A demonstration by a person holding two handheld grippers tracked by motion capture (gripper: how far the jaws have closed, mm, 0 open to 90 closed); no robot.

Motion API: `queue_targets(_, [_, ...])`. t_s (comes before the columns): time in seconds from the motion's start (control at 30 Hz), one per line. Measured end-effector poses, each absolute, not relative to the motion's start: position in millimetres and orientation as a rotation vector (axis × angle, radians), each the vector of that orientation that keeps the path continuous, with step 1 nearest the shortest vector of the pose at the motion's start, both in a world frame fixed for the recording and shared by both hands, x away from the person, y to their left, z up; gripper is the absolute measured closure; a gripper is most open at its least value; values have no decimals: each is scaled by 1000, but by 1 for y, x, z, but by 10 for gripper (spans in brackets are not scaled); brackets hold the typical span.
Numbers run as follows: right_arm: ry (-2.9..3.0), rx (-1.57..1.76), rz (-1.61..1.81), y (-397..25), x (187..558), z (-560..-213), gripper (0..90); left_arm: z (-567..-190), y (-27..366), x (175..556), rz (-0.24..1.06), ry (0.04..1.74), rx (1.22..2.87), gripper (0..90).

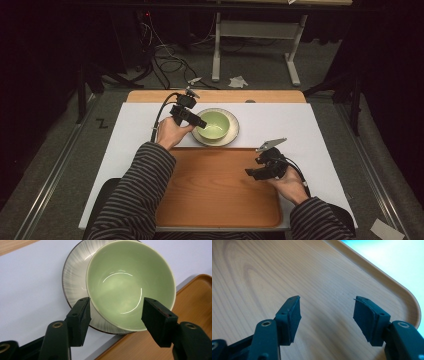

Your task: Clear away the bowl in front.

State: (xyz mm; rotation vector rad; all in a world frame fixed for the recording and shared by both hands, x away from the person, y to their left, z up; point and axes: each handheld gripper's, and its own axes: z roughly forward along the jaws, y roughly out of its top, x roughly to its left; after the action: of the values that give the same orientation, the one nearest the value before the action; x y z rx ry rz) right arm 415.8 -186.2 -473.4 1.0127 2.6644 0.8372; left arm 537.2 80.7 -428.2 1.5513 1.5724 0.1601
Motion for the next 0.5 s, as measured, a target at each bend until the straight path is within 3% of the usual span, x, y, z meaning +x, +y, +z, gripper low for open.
queue_targets(0.5, [2665,1014,838,-186,416,-473,401,-448,84,556,164,1652,1527,427])
